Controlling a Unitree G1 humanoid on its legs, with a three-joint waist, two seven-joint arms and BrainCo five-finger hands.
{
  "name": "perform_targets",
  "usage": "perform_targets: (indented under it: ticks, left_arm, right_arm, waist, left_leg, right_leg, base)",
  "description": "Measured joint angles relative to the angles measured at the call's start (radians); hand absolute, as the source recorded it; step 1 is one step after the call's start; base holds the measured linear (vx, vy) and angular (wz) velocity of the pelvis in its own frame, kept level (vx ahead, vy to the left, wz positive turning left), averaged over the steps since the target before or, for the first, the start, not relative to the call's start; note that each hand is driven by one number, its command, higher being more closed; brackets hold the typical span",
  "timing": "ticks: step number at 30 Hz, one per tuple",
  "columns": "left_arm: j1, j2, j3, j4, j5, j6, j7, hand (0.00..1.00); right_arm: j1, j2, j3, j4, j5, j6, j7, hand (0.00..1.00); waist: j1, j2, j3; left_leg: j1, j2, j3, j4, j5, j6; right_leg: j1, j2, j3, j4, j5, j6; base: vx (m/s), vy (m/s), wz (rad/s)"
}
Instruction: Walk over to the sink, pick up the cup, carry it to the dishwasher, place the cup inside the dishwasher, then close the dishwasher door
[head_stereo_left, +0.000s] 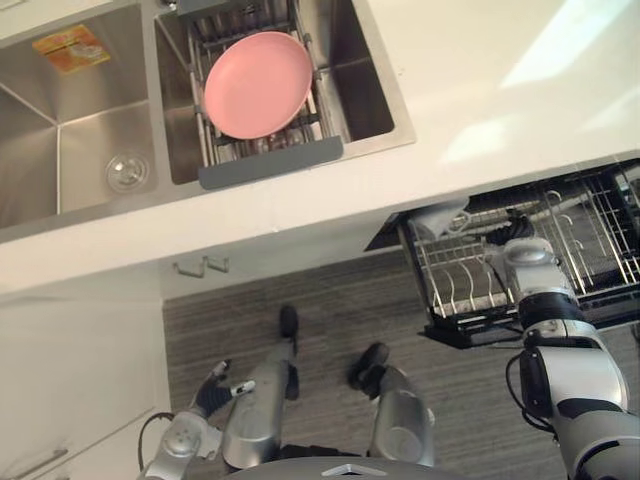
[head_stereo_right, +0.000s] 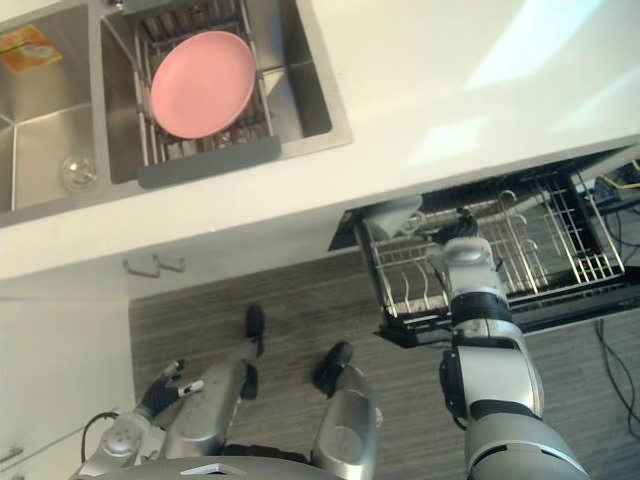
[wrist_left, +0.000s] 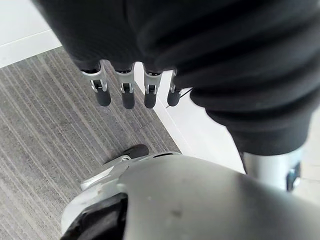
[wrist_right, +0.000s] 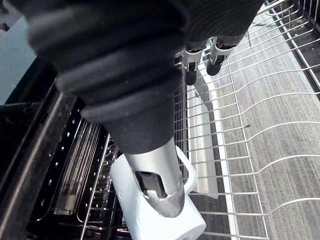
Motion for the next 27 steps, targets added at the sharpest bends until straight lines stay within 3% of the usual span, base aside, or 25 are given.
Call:
perform_targets:
  ticks: [4,7,10,13,15,17,21,24,27]
  left_arm:
    - [0.0,-0.001,0.001,-0.001,0.005,0.028,0.023,0.0]
    - [0.005,-0.002,0.007,-0.001,-0.002,0.063,0.022,0.0]
    - [0.032,-0.01,0.029,0.001,-0.026,0.124,0.021,0.0]
    - [0.061,-0.034,0.121,0.019,-0.092,0.226,0.057,0.0]
    - [0.085,-0.049,0.202,0.062,-0.19,0.32,0.096,0.0]
    - [0.102,-0.05,0.236,0.079,-0.219,0.361,0.105,0.0]
    - [0.114,-0.051,0.256,0.076,-0.221,0.374,0.107,0.0]
    - [0.113,-0.06,0.289,0.069,-0.25,0.372,0.093,0.0]
    - [0.113,-0.072,0.315,0.068,-0.302,0.373,0.058,0.0]
  right_arm:
    - [0.039,0.009,-0.004,-0.093,0.007,-0.017,-0.001,0.0]
    - [0.11,0.063,-0.041,-0.168,0.008,-0.024,0.001,0.0]
    - [0.232,0.131,-0.082,-0.255,0.051,-0.03,0.003,0.0]
    - [0.392,0.215,-0.132,-0.376,0.12,-0.036,-0.001,0.0]
    - [0.528,0.314,-0.204,-0.445,0.202,-0.056,-0.005,0.0]
    - [0.611,0.366,-0.246,-0.468,0.25,-0.078,-0.006,0.0]
    - [0.696,0.4,-0.309,-0.482,0.377,-0.132,-0.003,0.0]
    - [0.736,0.429,-0.334,-0.579,0.457,-0.212,0.002,0.0]
    - [0.753,0.45,-0.349,-0.735,0.531,-0.288,0.072,0.0]
  waist:
    - [-0.007,-0.004,0.002]
    - [-0.007,-0.015,-0.006]
    - [-0.01,-0.042,-0.066]
    - [-0.024,-0.093,-0.121]
    - [-0.04,-0.147,-0.168]
    - [-0.057,-0.18,-0.194]
    - [-0.092,-0.191,-0.221]
    - [-0.105,-0.187,-0.24]
    - [-0.103,-0.171,-0.253]
  left_leg:
    - [0.033,0.001,0.023,0.003,-0.012,-0.004]
    - [0.069,0.002,0.028,0.007,-0.029,-0.011]
    - [0.076,-0.003,0.029,0.01,-0.048,-0.012]
    - [0.094,-0.017,0.033,0.049,-0.096,0.001]
    - [0.128,-0.034,0.044,0.062,-0.145,0.003]
    - [0.143,-0.042,0.045,0.073,-0.164,0.01]
    - [0.17,-0.051,0.039,0.08,-0.177,0.019]
    - [0.175,-0.053,0.027,0.08,-0.177,0.019]
    - [0.164,-0.05,0.024,0.081,-0.176,0.021]
  right_leg:
    - [0.021,0.003,0.021,-0.008,-0.001,0.004]
    - [0.063,0.009,0.026,-0.03,-0.005,0.017]
    - [0.077,0.01,0.024,-0.052,-0.007,0.029]
    - [0.113,-0.008,0.026,-0.053,-0.021,0.046]
    - [0.146,-0.026,0.03,-0.049,-0.037,0.064]
    - [0.166,-0.028,0.035,-0.048,-0.039,0.068]
    - [0.205,-0.014,0.088,-0.079,-0.011,0.063]
    - [0.246,0.006,0.098,-0.155,0.01,0.065]
    - [0.263,0.029,0.144,-0.222,0.015,0.071]
  base:
    - [0.0,-0.043,-0.18]
    - [0.03,-0.032,-0.09]
    - [0.1,-0.009,-0.01]
    - [0.16,0.011,0.0]
    - [0.19,0.04,-0.07]
    - [0.19,0.023,-0.06]
    - [0.15,0.055,0.06]
    - [0.03,0.028,0.09]
    - [-0.05,-0.01,0.02]
